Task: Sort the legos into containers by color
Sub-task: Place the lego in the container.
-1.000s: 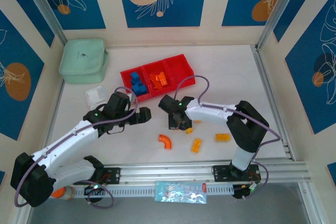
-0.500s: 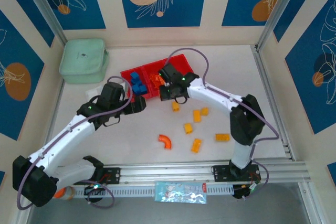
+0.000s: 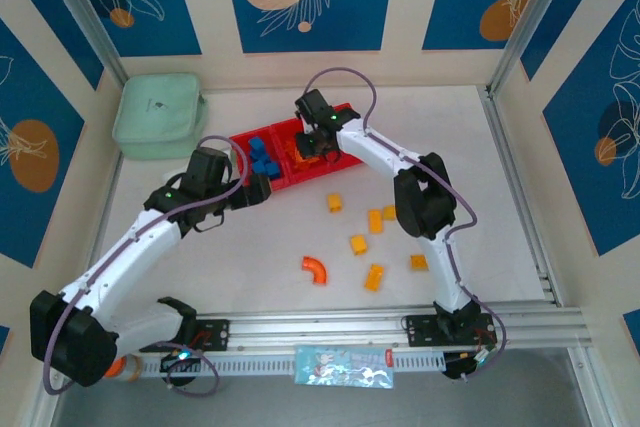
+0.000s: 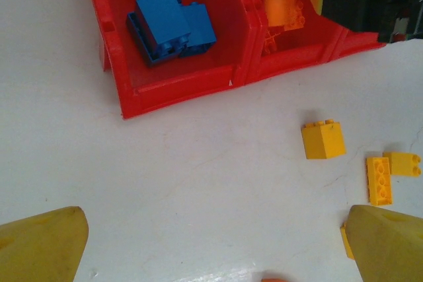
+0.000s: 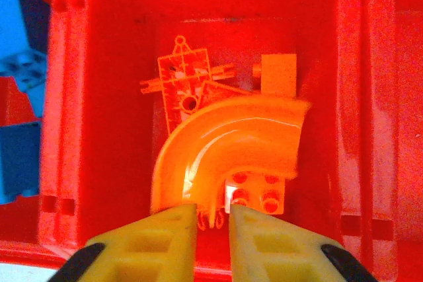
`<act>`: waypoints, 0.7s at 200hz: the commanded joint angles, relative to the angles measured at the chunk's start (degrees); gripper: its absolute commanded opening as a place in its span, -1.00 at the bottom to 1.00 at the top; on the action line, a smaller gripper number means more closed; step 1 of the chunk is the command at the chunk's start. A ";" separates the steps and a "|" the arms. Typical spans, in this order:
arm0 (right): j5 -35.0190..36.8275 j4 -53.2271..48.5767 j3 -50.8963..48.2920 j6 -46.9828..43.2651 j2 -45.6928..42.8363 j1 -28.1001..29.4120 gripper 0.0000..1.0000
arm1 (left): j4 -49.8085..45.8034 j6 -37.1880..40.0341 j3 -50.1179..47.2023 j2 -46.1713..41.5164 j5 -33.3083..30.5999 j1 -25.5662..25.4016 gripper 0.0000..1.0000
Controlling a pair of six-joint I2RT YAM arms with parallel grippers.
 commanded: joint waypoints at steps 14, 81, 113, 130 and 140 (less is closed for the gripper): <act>-0.70 -1.81 -1.33 -1.77 -4.94 1.05 -0.38 | -1.60 2.23 2.09 -1.09 2.05 0.69 0.99; -1.14 0.57 -23.29 0.51 -24.16 6.27 -0.32 | -0.88 1.58 -1.16 -4.58 7.45 0.17 0.99; -2.02 2.01 -34.06 1.85 -30.91 10.67 -0.25 | 0.66 -0.20 -4.66 -5.82 8.30 -1.47 0.99; 0.60 1.21 -37.86 1.72 -32.38 14.35 -0.20 | 1.57 -2.08 -6.66 -6.28 8.35 -2.84 0.99; 2.03 0.14 -39.12 2.49 -32.56 16.40 -0.17 | 2.25 -3.46 -8.13 -6.80 8.22 -3.76 0.99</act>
